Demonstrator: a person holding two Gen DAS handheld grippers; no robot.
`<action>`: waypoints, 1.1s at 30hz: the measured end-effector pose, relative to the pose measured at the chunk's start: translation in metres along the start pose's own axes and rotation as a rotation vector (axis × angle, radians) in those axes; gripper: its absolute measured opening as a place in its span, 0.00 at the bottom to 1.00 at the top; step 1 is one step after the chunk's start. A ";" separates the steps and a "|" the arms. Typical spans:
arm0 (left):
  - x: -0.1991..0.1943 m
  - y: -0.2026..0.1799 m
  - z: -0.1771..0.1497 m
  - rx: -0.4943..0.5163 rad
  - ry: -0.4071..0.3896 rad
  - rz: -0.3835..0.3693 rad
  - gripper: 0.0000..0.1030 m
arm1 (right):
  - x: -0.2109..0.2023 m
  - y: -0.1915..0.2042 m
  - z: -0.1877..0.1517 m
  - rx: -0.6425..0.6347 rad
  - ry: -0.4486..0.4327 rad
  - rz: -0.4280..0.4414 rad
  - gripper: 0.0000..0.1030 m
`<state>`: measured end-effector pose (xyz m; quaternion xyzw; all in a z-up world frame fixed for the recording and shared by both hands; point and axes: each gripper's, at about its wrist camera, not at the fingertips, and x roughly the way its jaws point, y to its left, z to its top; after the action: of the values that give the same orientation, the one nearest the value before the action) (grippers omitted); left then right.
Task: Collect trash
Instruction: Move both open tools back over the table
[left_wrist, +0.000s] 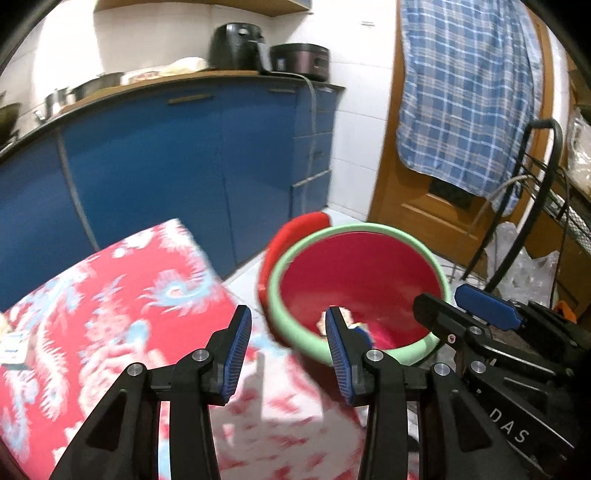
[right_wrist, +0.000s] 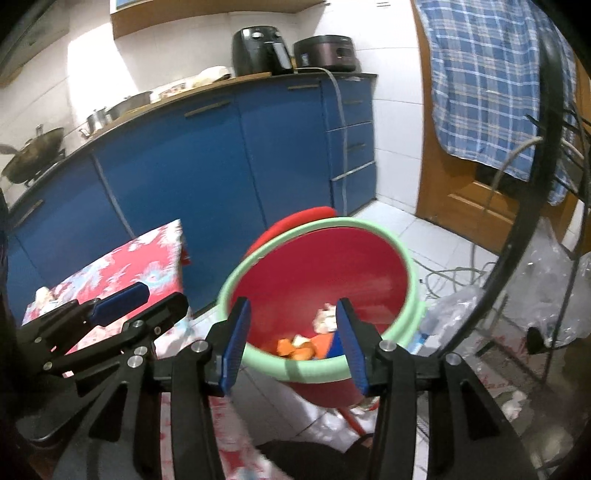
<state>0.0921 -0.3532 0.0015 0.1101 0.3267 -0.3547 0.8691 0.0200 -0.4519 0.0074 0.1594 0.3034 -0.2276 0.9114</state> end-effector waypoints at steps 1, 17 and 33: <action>-0.004 0.007 -0.002 -0.010 -0.002 0.011 0.41 | 0.000 0.009 -0.001 -0.008 0.000 0.014 0.49; -0.073 0.140 -0.044 -0.179 -0.039 0.230 0.41 | 0.008 0.152 -0.018 -0.172 0.023 0.212 0.49; -0.134 0.258 -0.093 -0.353 -0.048 0.405 0.41 | 0.008 0.292 -0.047 -0.351 0.056 0.390 0.49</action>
<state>0.1520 -0.0538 0.0068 0.0115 0.3341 -0.1137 0.9356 0.1524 -0.1874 0.0116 0.0607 0.3267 0.0131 0.9431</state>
